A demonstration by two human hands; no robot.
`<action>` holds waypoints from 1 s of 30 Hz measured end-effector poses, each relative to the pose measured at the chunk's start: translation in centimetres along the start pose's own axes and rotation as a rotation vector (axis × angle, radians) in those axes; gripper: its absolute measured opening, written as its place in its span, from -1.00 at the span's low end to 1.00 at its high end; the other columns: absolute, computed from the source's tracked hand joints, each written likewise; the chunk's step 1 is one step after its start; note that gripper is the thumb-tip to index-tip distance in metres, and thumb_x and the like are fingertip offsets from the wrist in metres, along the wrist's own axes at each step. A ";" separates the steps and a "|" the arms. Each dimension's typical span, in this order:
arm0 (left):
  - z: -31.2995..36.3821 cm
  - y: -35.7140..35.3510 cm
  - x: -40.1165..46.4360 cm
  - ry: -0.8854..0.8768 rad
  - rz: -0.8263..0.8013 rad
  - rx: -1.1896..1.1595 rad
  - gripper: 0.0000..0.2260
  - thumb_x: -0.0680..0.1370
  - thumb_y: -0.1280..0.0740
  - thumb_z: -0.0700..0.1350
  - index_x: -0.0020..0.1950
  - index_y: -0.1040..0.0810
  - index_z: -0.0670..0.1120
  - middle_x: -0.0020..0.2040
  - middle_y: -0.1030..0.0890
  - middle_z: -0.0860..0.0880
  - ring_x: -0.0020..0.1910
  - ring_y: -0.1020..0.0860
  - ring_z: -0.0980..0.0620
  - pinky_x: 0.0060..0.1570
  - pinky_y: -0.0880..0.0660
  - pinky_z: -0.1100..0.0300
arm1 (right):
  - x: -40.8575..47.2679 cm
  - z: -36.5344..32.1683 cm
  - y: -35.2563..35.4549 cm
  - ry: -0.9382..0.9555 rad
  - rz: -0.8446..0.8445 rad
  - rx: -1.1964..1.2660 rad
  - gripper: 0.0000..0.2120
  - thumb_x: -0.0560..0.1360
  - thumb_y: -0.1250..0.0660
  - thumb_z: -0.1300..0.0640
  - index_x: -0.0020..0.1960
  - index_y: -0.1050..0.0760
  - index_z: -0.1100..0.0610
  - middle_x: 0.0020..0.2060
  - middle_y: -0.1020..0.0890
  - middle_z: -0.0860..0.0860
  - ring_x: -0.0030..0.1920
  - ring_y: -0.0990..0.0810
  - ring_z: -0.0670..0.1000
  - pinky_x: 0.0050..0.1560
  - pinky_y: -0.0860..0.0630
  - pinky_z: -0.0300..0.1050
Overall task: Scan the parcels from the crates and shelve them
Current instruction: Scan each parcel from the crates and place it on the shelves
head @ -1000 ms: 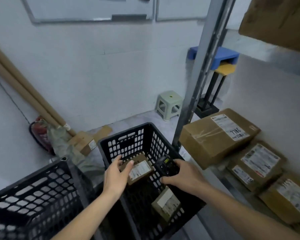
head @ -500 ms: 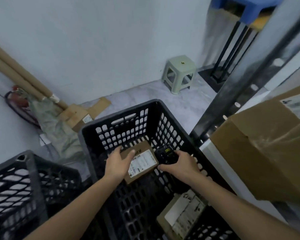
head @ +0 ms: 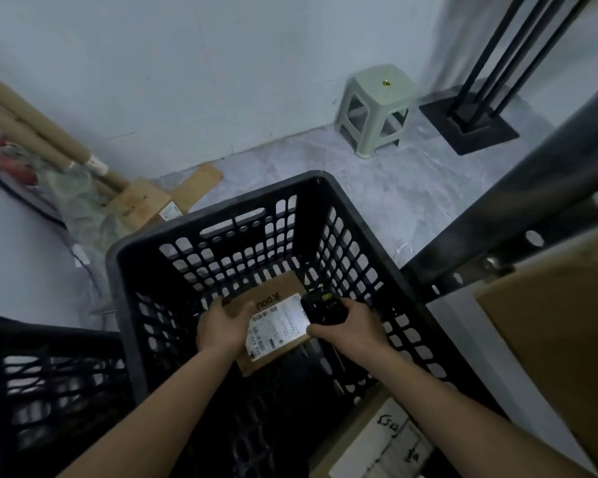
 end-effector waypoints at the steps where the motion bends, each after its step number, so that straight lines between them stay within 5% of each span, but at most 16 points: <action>1: -0.3 -0.3 0.3 0.024 0.001 -0.017 -0.27 0.55 -0.37 0.20 0.59 -0.25 -0.12 0.50 -0.40 -0.17 0.45 -0.39 -0.22 0.39 -0.40 -0.08 | 0.3 0.1 -0.2 -0.003 -0.012 0.007 -0.62 0.37 -0.62 -0.03 0.07 -0.50 -0.10 -0.13 -0.63 -0.20 -0.12 -0.60 -0.18 -0.04 -0.60 -0.16; 4: -0.9 -1.3 1.3 0.070 -0.014 -0.036 -0.28 0.53 -0.38 0.23 0.56 -0.30 -0.10 0.45 -0.46 -0.16 0.39 -0.45 -0.23 0.34 -0.46 -0.11 | 1.2 0.8 -1.0 -0.008 -0.042 0.056 -0.58 0.38 -0.62 -0.03 0.18 -0.57 -0.05 -0.04 -0.67 -0.14 -0.07 -0.61 -0.17 0.01 -0.60 -0.18; 8: -1.5 -2.1 1.4 0.122 -0.014 -0.070 -0.42 0.53 -0.41 0.18 0.44 -0.46 -0.12 0.32 -0.56 -0.16 0.25 -0.55 -0.23 0.22 -0.55 -0.11 | 1.4 1.2 -2.5 -0.037 -0.092 0.076 -0.29 0.37 -0.63 -0.09 0.44 -0.51 0.06 0.23 -0.65 -0.03 0.20 -0.62 -0.02 0.17 -0.58 -0.15; 11: -1.9 -2.3 1.3 0.151 -0.035 -0.132 -0.45 0.48 -0.43 0.18 0.36 -0.51 -0.09 0.26 -0.57 -0.15 0.15 -0.59 -0.23 0.14 -0.60 -0.14 | 1.3 1.4 -3.1 -0.042 -0.107 0.126 -0.45 0.35 -0.65 -0.06 0.28 -0.61 0.02 0.09 -0.70 -0.07 0.08 -0.67 -0.06 0.13 -0.63 -0.12; 16: -3.5 -2.5 3.4 0.178 -0.037 -0.226 -0.19 0.21 -0.37 0.31 0.35 -0.51 -0.10 0.30 -0.53 -0.11 0.10 -0.60 -0.20 0.16 -0.58 -0.19 | 0.5 0.0 -1.9 -0.021 -0.069 0.171 -0.65 0.36 -0.65 -0.04 0.00 -0.53 -0.14 -0.10 -0.65 -0.17 -0.08 -0.64 -0.13 -0.03 -0.64 -0.17; 22: 0.8 0.9 -1.2 0.119 -0.090 -0.278 -0.29 0.41 -0.47 0.16 0.46 -0.36 -0.11 0.36 -0.46 -0.11 0.14 -0.58 -0.17 0.13 -0.60 -0.15 | -3.1 -1.9 0.7 0.027 0.033 0.205 -0.67 0.34 -0.65 -0.04 -0.06 -0.53 -0.16 -0.08 -0.69 -0.13 -0.04 -0.69 -0.06 0.10 -0.68 0.01; 26: 3.3 3.6 -4.3 0.070 -0.130 -0.330 -0.50 0.54 -0.45 0.04 0.37 -0.30 -0.06 0.09 -0.53 -0.01 -0.03 -0.55 -0.02 -0.06 -0.58 0.01 | -6.8 -4.3 3.1 0.062 0.111 0.225 -0.68 0.33 -0.66 -0.07 -0.05 -0.57 -0.15 -0.09 -0.71 -0.09 -0.05 -0.70 0.00 0.08 -0.69 0.06; 30: 4.7 7.6 -7.6 -0.055 -0.095 -0.370 -0.59 0.52 -0.47 0.03 0.22 -0.33 -0.01 -0.02 -0.50 0.07 -0.07 -0.54 0.05 0.07 -0.58 -0.03 | -11.6 -6.6 4.6 0.111 0.173 0.248 -0.69 0.36 -0.65 -0.07 -0.11 -0.51 -0.19 -0.20 -0.64 -0.17 -0.16 -0.63 -0.11 -0.09 -0.63 -0.09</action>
Point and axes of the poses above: each hand's wrist, its own x-axis towards the middle knuckle, its own y-axis out of the back of the hand, z = x × y, the point moved 9 cm from there along x, towards the middle knuckle
